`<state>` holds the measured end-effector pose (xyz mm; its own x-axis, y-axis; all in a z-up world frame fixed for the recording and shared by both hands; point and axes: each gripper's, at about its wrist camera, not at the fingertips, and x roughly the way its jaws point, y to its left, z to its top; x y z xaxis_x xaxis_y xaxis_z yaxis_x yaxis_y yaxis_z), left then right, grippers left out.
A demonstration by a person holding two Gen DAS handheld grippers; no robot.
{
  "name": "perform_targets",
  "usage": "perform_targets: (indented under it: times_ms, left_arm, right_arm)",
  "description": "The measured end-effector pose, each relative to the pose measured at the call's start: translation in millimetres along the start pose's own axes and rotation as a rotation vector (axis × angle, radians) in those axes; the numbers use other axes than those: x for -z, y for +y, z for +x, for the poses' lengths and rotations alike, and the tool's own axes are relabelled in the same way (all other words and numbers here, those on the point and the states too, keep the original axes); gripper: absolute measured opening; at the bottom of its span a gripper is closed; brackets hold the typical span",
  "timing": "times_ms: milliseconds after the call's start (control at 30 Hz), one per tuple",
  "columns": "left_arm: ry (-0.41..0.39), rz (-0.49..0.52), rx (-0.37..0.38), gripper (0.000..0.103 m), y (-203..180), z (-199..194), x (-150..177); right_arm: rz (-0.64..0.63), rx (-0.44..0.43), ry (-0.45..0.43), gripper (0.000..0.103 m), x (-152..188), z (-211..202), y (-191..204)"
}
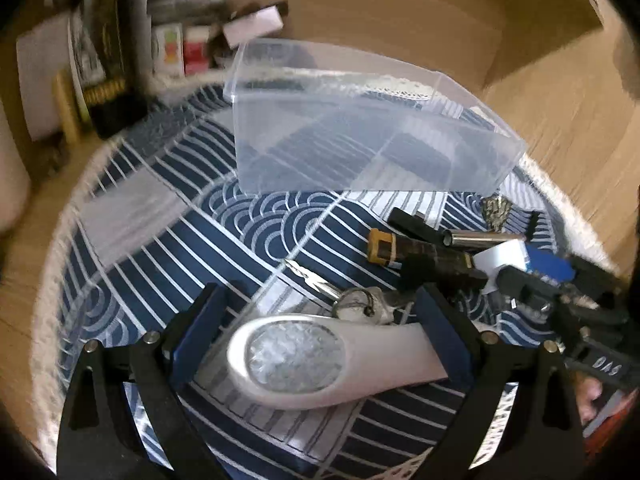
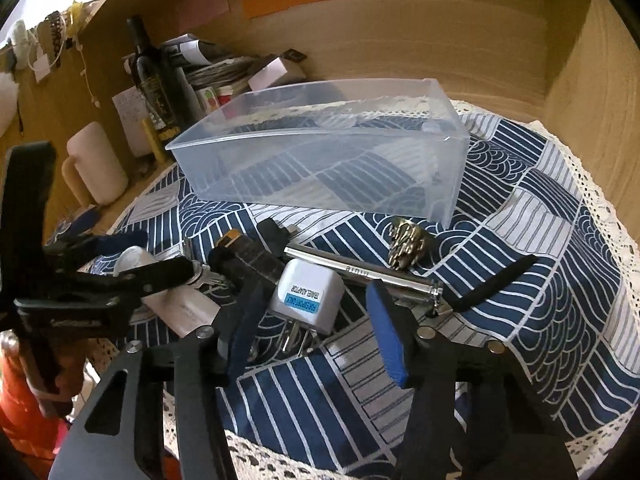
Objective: Organize rigid objects
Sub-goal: 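Lower both tools toward the small objects beside the clear box, then grasp the small black connector with the left tool while the right tool grasps the white plug adapter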
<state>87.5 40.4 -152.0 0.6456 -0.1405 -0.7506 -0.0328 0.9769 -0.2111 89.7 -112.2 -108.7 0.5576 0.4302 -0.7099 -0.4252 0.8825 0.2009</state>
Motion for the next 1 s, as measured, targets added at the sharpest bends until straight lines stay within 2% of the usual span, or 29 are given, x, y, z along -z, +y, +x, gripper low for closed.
perform_targets:
  times_ms: [67,100,133,267,367,567,733,867,933,1000]
  left_arm:
    - [-0.020,0.000,0.000,0.092,-1.2,-2.9,3.9]
    - [-0.026,-0.003,0.011,0.084,-1.2,-5.4,6.5]
    - [-0.031,-0.004,0.011,0.082,-2.0,-7.1,8.6]
    - [-0.014,0.002,-0.001,0.071,-2.2,-12.2,10.0]
    - [-0.018,0.008,-0.028,0.070,-3.5,-19.1,1.1]
    - [-0.019,0.074,0.054,0.075,-30.5,-26.7,-19.3]
    - [0.065,0.156,0.081,0.077,-67.6,-3.0,-17.4]
    - [0.113,0.186,0.040,0.077,-81.6,19.2,-15.1]
    - [0.122,0.181,0.017,0.074,-82.2,26.0,-14.1]
    - [0.121,0.187,0.006,0.064,-82.3,27.4,-12.1]
  right_arm:
    - [-0.001,-0.004,0.008,0.045,1.3,2.1,0.4]
    - [-0.001,-0.005,0.012,0.040,1.3,3.1,0.5]
    - [-0.003,-0.002,0.016,0.038,1.3,4.3,0.6]
    - [-0.015,0.005,0.011,0.037,0.0,3.0,1.7]
    - [-0.014,0.006,-0.005,0.034,0.3,-1.1,0.6]
    - [0.001,0.029,-0.050,0.032,3.6,-16.9,-6.6]
    - [0.009,0.049,-0.072,0.032,8.4,-28.8,-18.0]
    - [0.015,0.051,-0.068,0.032,14.6,-31.4,-29.5]
    - [0.016,0.036,-0.065,0.032,14.4,-32.3,-32.7]
    - [0.011,0.043,-0.066,0.033,14.2,-30.9,-33.3]
